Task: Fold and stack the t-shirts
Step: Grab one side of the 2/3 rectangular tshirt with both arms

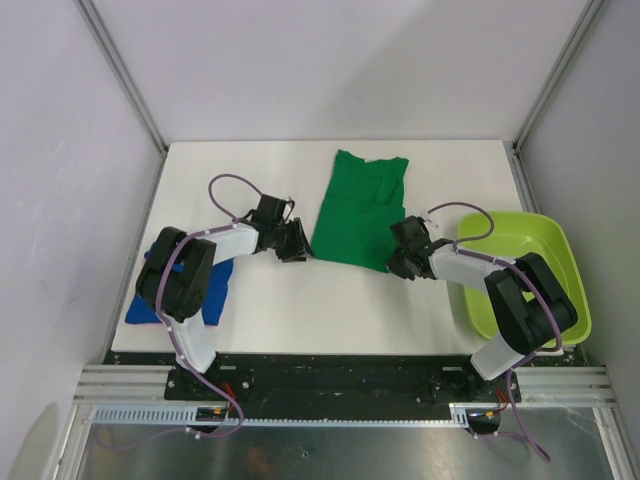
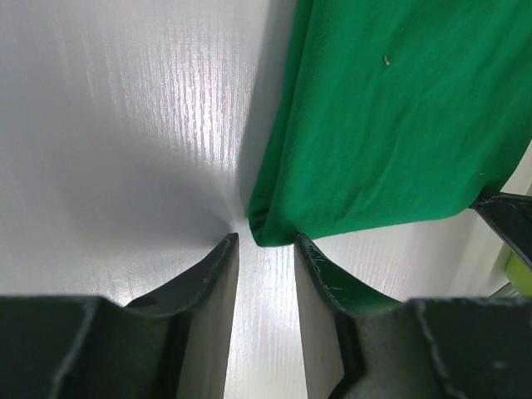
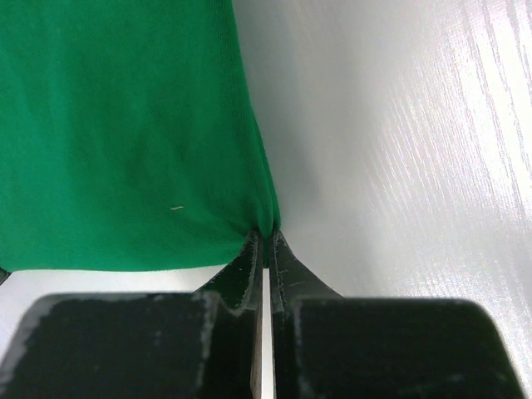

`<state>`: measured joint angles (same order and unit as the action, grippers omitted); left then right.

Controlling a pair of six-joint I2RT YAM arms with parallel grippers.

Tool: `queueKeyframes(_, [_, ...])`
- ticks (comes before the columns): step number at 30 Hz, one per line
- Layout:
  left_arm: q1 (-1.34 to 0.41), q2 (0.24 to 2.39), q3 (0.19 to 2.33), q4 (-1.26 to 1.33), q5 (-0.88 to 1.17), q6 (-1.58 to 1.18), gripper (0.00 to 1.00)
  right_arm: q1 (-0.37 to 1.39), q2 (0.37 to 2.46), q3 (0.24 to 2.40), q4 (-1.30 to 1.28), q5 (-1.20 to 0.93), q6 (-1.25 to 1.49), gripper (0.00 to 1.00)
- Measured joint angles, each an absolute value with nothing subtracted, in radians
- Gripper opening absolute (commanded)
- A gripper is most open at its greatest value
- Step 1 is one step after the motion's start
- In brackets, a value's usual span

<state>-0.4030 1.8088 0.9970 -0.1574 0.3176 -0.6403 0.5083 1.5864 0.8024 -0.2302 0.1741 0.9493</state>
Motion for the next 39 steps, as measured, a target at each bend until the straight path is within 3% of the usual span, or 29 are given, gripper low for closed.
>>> queueKeyframes(10, [-0.403, 1.810, 0.997, -0.155, 0.317, -0.648, 0.38, 0.509, 1.586, 0.802, -0.230, 0.176, 0.949, 0.00])
queueKeyframes(21, [-0.404, 1.824, 1.003, -0.140, 0.310, -0.657, 0.28, 0.509, 1.586, 0.802, -0.230, 0.176, 0.949, 0.00])
queueKeyframes(32, [-0.416, 1.815, 0.973, -0.101, 0.279, -0.669, 0.02, 0.525, 1.576, 0.795, -0.234, 0.178, 0.941, 0.00])
queueKeyframes(39, [-0.444, 1.743, 0.891, -0.093, 0.261, -0.682, 0.00, 0.540, 1.517, 0.753, -0.270, 0.169, 0.937, 0.00])
